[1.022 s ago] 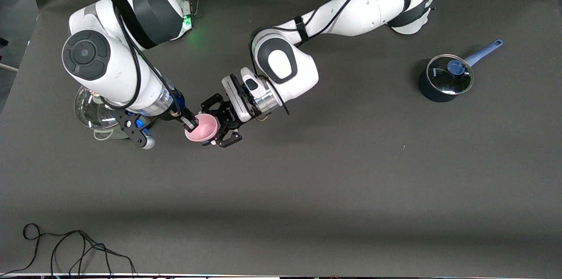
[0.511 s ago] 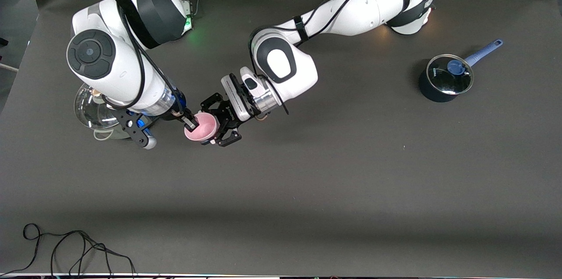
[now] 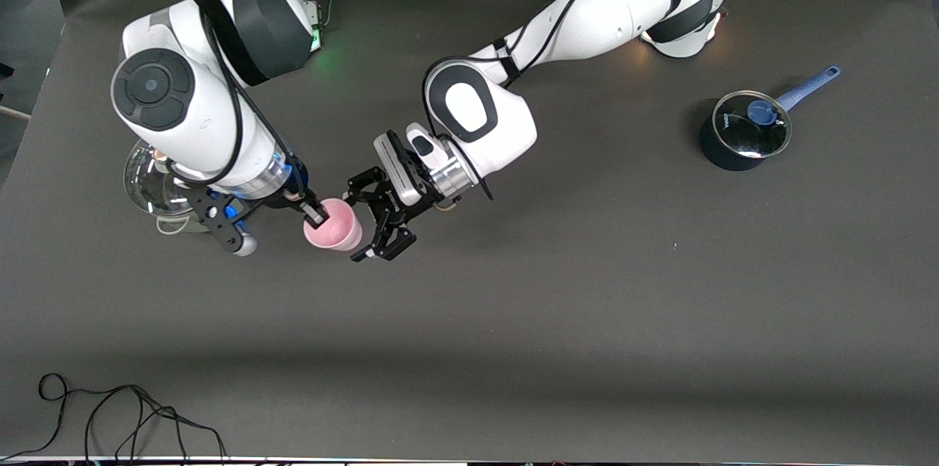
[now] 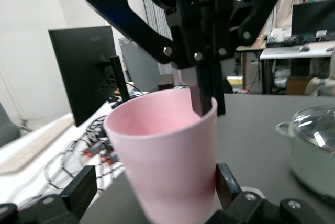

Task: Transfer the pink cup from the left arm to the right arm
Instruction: 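Open the left gripper and withdraw while the right gripper pulls cup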

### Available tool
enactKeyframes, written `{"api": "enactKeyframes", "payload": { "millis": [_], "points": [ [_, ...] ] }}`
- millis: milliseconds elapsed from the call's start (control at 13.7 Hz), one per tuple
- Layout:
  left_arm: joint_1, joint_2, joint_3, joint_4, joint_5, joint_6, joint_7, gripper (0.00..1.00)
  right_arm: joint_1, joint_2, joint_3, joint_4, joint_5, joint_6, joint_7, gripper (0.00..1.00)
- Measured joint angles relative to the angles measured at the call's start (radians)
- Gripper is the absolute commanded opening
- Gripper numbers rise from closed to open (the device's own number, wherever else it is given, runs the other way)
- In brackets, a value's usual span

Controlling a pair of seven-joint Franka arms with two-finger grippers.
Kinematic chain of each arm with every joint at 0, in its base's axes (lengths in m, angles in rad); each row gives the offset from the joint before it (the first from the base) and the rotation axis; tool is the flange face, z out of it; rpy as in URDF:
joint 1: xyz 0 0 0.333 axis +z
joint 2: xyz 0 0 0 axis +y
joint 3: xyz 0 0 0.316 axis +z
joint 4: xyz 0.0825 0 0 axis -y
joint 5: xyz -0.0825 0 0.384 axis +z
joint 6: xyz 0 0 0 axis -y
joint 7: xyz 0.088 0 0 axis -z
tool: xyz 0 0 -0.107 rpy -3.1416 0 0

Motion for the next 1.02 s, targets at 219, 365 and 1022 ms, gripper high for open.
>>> {"api": "enactKeyframes", "payload": {
  "millis": [219,365,1022],
  "points": [
    [0.058,-0.007,0.064,-0.016,0.165,-0.050,-0.005,1.00,-0.066,0.005,-0.010,0.004,-0.026,-0.039,-0.071,0.00],
    [0.140,-0.008,0.068,-0.057,0.263,-0.166,-0.006,1.00,-0.148,0.007,-0.013,0.005,-0.027,-0.042,-0.182,0.00],
    [0.393,-0.140,0.100,-0.359,0.633,-0.484,-0.005,1.00,-0.623,0.007,-0.016,0.011,-0.016,-0.022,-1.184,0.00]
  ]
}}
